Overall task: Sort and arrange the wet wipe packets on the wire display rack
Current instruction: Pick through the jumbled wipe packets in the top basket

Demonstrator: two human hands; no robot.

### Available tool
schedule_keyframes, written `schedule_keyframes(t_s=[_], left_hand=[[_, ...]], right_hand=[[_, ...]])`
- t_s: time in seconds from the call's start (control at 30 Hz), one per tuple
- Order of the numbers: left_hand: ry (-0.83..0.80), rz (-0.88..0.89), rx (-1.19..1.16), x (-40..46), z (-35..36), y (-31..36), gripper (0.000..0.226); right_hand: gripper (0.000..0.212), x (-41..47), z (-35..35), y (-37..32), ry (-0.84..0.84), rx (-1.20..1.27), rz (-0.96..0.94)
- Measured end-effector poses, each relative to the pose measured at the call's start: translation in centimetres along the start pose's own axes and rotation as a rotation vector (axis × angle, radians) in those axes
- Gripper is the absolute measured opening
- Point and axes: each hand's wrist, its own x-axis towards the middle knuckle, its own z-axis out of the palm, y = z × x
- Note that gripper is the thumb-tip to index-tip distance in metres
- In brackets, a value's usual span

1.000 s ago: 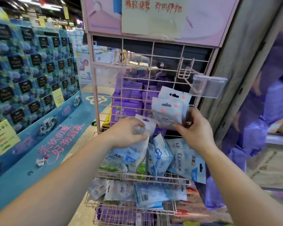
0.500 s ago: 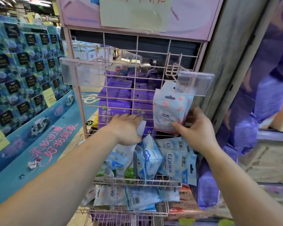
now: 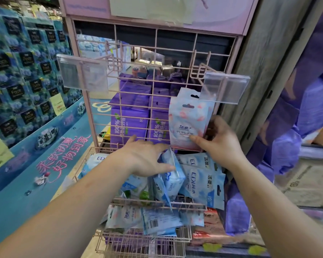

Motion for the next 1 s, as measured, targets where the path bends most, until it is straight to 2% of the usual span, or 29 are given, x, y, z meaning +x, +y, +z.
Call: schedule_keyframes(t_s=[0.1,0.27,0.47,0.57,0.67,0.73,0.8,0.87,0.93,1.0], left_hand=[[-0.075,0.101,0.007,-0.1,0.0,1.4,0.080],[-0.087,0.094,0.003,-1.6,-0.3,0.0,0.082],[-0.003,0.172,-0.042,-2.8,0.3,-0.9,0.060],[-0.015,0.166,-0.026,-2.8,0.5,-1.1,0.058],[-0.015,0.169,-0.045,-3.0,0.4,-1.1,0.057],[0.004,0.154,-0.135,-3.4,0.2,-1.4,0.059],[0.102,0.109,-0.364,-3.8,-0.5,-2.0,0.054],[0.292,0.008,-0.545,-3.8,-1.3,-2.9,0.038],[0.428,-0.098,-0.526,-3.5,-1.8,-3.8,0.026],[0.427,-0.133,-0.503,-3.3,-1.6,-4.4,0.023]], right_hand=[[0.043,0.2,0.3,-0.4,0.008,0.004,-0.017],[0.044,0.0,0.3,-0.1,-0.018,0.024,0.009],[0.043,0.3,2.6,-1.1,-0.094,0.106,-0.004],[0.045,0.9,5.2,-1.8,-0.187,0.078,0.004],[0.043,1.2,7.7,-1.2,-0.373,-0.023,0.095],[0.042,1.2,8.6,-0.4,-0.431,-0.037,0.171],[0.044,1.6,8.6,-0.3,-0.474,-0.106,0.217],[0.040,1.8,8.3,-0.5,-0.560,-0.215,0.249],[0.040,1.5,8.0,-0.7,-0.655,-0.313,0.301],[0.045,1.0,7.7,-1.2,-0.676,-0.374,0.359]])
